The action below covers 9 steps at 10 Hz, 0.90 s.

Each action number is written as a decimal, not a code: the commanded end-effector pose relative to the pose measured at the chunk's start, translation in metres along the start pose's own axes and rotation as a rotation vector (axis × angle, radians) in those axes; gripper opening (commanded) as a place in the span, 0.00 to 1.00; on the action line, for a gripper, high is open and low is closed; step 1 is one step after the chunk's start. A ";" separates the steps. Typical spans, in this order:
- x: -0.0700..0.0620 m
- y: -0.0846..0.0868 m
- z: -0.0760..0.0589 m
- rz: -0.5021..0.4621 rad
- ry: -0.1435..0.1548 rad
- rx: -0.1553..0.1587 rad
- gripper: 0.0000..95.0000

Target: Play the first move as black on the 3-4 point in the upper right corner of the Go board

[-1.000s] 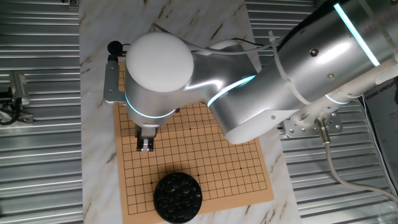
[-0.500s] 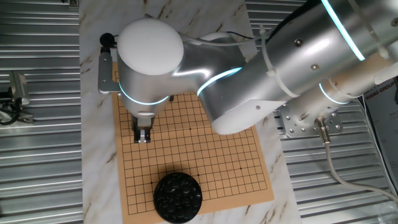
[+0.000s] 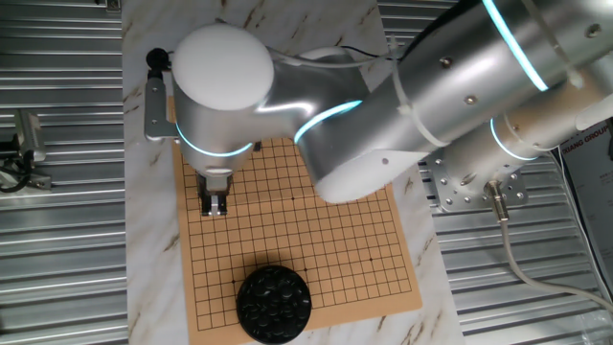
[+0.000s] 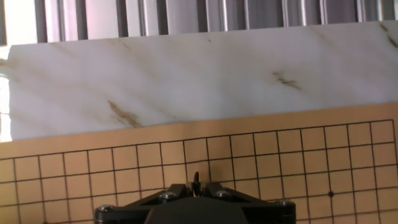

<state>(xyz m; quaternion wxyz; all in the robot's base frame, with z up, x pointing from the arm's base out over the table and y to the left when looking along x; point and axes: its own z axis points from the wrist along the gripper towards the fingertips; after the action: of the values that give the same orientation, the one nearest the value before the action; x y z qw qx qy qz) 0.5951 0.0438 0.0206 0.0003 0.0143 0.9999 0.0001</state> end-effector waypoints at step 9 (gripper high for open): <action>-0.017 0.005 -0.007 0.004 0.010 -0.010 0.00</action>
<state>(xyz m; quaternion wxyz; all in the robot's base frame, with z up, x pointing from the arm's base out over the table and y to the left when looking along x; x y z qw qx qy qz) 0.6130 0.0481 0.0288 -0.0054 0.0174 0.9998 0.0056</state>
